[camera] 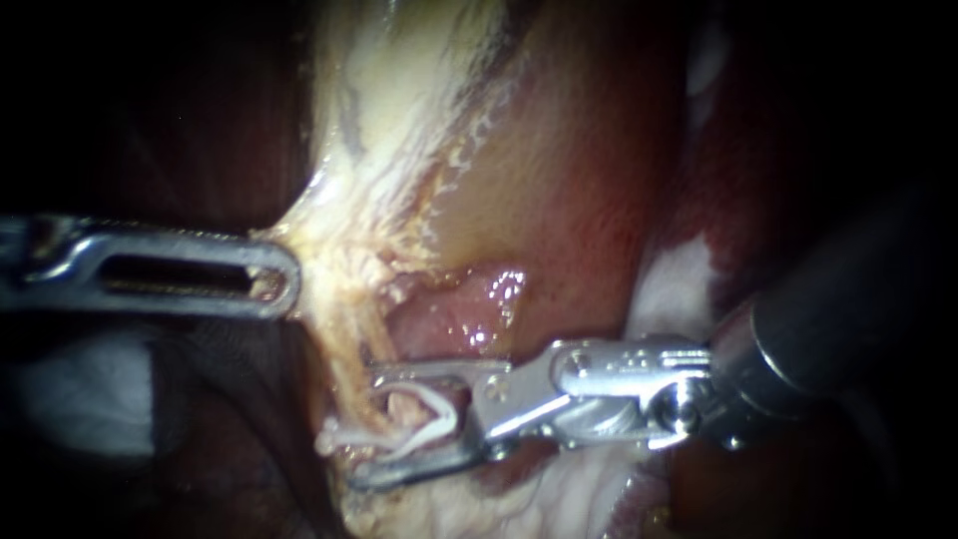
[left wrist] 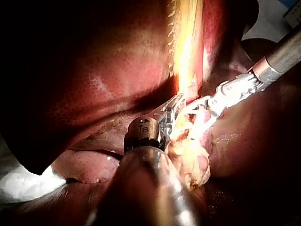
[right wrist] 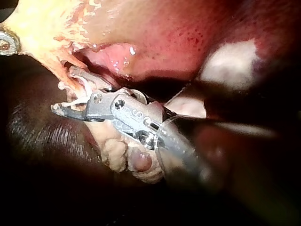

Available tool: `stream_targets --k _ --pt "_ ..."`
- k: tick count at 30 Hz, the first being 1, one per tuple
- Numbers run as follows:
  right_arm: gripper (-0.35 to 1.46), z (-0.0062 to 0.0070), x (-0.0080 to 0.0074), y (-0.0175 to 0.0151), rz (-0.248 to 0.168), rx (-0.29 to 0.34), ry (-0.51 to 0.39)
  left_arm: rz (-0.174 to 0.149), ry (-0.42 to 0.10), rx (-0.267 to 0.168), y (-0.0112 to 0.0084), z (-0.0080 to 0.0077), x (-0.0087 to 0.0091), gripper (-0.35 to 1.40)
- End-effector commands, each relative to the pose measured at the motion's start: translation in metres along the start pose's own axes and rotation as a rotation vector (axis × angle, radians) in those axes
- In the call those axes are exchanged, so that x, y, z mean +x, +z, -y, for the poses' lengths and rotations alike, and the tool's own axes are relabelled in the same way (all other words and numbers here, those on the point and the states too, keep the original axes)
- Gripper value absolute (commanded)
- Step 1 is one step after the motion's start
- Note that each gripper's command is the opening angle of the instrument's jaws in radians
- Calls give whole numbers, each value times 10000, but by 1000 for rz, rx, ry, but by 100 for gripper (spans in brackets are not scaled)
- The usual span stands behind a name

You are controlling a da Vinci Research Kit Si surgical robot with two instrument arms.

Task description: Clipping second clip left tube

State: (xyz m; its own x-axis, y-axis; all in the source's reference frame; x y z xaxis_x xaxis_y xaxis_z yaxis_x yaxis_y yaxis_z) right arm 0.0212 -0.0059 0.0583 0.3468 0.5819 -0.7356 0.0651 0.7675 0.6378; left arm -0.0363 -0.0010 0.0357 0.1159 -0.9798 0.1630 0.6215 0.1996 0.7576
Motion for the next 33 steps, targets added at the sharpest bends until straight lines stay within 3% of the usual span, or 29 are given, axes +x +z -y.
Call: stream_targets --k 1,15,33 --pt "60 0 0 0 -8 14 1 0 0 0 0 0 0 -35" --pt "58 3 5 8 -79 156 55 0 0 0 0 0 0 -35" --pt "47 -5 -2 32 -76 144 51 1 0 -1 2 0 1 -35"
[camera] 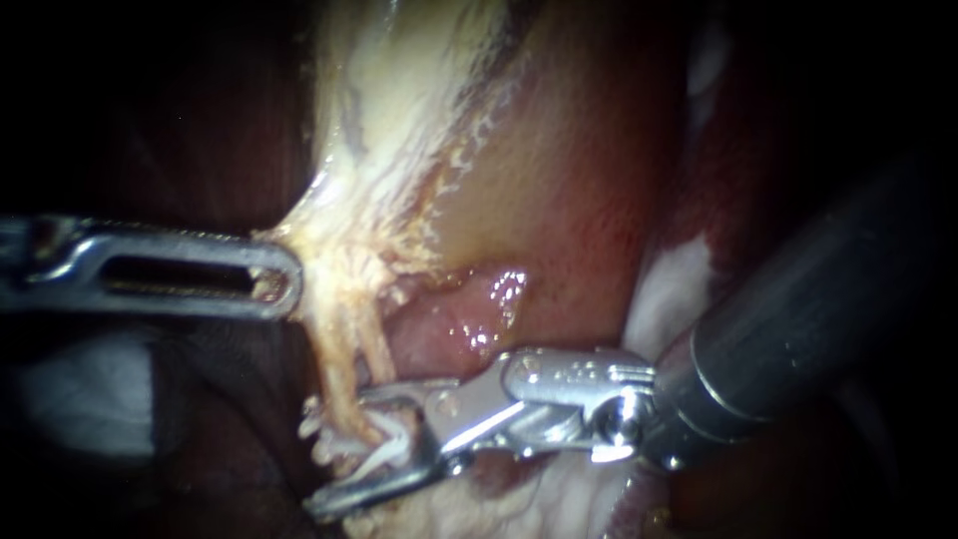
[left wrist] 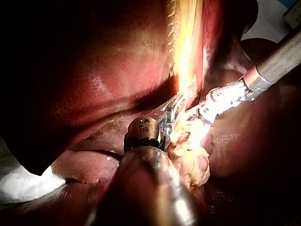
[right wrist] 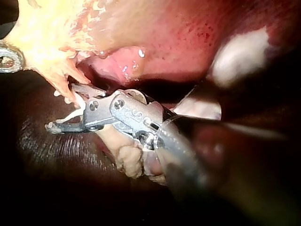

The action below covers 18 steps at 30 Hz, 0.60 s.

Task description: Clipping second clip left tube

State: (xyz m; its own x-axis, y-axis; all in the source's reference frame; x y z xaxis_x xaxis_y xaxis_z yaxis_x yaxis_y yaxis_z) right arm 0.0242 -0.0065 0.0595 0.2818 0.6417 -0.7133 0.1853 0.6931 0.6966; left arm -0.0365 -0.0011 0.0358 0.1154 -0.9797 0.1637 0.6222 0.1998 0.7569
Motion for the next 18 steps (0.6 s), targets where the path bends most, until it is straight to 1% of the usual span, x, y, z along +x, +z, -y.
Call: stream_targets --k 1,4,6,8,9,10,11,13,18 --pt "46 0 0 0 3 -1 0 0 0 0 0 0 0 -35" --pt "37 -1 -1 0 3 -1 0 0 0 0 0 0 0 -35" --pt "25 -2 -1 -1 3 -1 0 0 0 0 0 0 0 -35" --pt "1 -2 -2 -1 3 2 1 0 0 0 0 0 0 -35" --pt "-16 -3 -2 -1 2 -8 18 0 0 0 0 0 0 -35" --pt "-35 -2 -3 -2 12 -23 42 0 0 0 0 0 0 -35" --pt "-35 -2 -3 -2 29 -34 54 0 0 0 0 0 0 -35" --pt "-35 -4 -4 -2 52 -91 54 0 0 0 0 0 0 -35" --pt "-35 -7 -5 -3 54 -96 56 0 0 0 -1 -1 0 -35"
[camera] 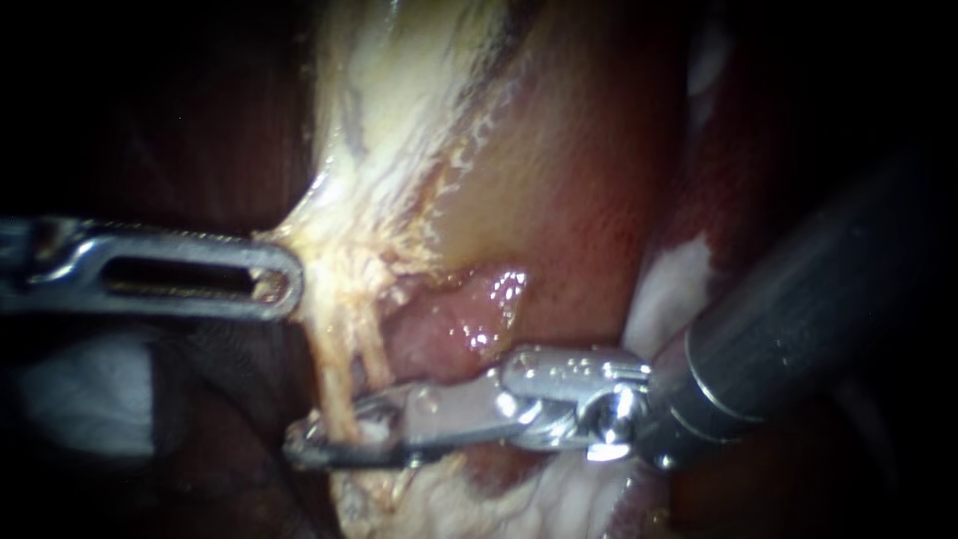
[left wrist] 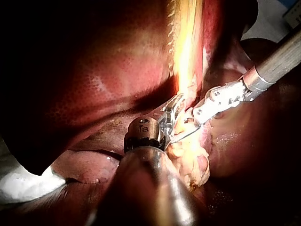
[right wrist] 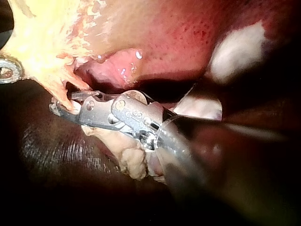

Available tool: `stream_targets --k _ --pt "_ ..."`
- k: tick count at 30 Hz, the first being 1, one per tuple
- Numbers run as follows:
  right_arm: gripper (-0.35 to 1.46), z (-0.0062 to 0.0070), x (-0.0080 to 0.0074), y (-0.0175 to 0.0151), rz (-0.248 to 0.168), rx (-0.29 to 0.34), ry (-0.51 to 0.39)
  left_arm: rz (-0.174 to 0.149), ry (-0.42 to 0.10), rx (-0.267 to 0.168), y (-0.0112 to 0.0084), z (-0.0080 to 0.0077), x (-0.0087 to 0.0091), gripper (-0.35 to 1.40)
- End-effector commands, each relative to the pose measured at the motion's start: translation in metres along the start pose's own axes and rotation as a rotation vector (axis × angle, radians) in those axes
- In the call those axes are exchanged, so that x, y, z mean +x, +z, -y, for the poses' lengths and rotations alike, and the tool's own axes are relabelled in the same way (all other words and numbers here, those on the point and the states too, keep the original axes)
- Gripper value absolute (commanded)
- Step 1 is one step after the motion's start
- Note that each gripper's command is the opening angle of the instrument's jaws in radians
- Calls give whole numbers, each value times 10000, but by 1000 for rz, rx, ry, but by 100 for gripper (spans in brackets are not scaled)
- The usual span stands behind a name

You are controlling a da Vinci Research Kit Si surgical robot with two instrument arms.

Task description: Clipping second clip left tube

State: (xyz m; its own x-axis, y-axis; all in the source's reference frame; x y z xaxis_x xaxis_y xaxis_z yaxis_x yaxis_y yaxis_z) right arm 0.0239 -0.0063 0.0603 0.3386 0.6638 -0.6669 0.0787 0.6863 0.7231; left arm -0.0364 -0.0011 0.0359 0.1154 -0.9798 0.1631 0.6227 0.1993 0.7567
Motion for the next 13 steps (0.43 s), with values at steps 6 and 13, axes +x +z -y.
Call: stream_targets --k 6,13 --pt "-35 0 0 0 4 -2 0 0 1 2 0 -1 -1 -35" --pt "-35 0 0 -1 4 -2 0 -1 2 2 0 -3 -1 -35"
